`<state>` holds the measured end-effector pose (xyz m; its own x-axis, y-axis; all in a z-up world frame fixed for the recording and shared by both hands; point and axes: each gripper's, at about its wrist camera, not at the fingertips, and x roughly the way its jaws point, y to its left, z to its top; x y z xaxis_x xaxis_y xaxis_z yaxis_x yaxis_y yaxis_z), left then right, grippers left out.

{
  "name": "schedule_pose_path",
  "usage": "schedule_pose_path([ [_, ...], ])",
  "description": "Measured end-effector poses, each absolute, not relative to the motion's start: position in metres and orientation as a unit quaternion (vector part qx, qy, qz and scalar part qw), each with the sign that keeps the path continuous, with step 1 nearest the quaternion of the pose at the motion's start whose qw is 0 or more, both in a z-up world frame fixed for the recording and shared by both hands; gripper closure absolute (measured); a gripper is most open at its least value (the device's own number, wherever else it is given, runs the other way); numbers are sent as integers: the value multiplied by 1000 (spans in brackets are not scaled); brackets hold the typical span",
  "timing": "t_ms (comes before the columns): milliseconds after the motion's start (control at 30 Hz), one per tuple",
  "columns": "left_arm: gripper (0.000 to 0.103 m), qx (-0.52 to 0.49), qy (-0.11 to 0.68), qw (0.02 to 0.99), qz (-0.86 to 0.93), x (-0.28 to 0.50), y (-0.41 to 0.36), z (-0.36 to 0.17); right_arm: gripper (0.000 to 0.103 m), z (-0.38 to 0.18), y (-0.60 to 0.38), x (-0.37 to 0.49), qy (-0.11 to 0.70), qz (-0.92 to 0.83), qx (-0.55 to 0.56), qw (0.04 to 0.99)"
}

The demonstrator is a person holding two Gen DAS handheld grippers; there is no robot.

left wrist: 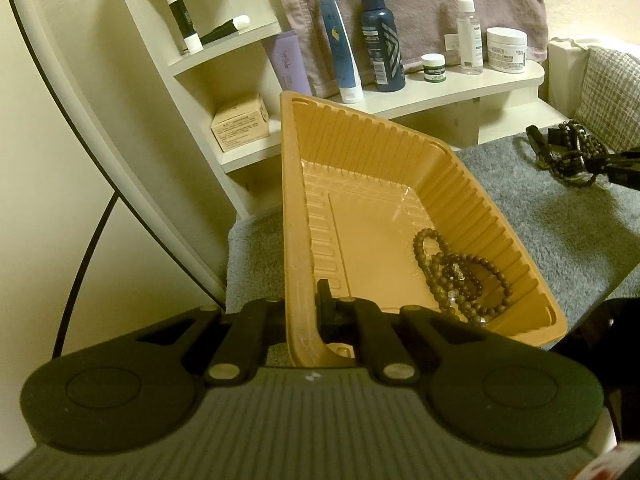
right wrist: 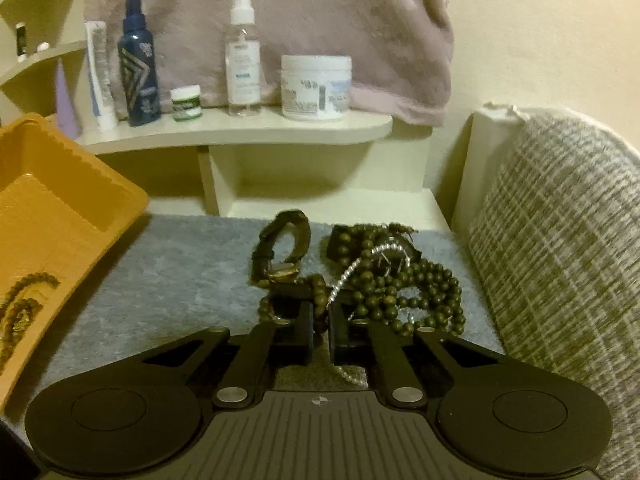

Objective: Organize jewelry
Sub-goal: 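Close the right tool on a dark bead strand in the pile, then carry the dark bead strand over the tray and open the right tool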

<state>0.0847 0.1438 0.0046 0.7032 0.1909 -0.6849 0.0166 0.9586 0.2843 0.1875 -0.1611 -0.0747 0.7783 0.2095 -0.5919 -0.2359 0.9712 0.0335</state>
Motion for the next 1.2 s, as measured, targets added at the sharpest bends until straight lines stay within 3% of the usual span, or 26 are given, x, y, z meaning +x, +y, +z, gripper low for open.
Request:
schedule_pose_path([
  [700, 98, 139, 381, 913, 44, 85, 144, 5, 96, 10, -105, 141, 268, 320, 18, 909],
  [1200, 98, 140, 381, 913, 42, 85, 145, 5, 93, -10, -24, 133, 307, 444, 65, 840],
])
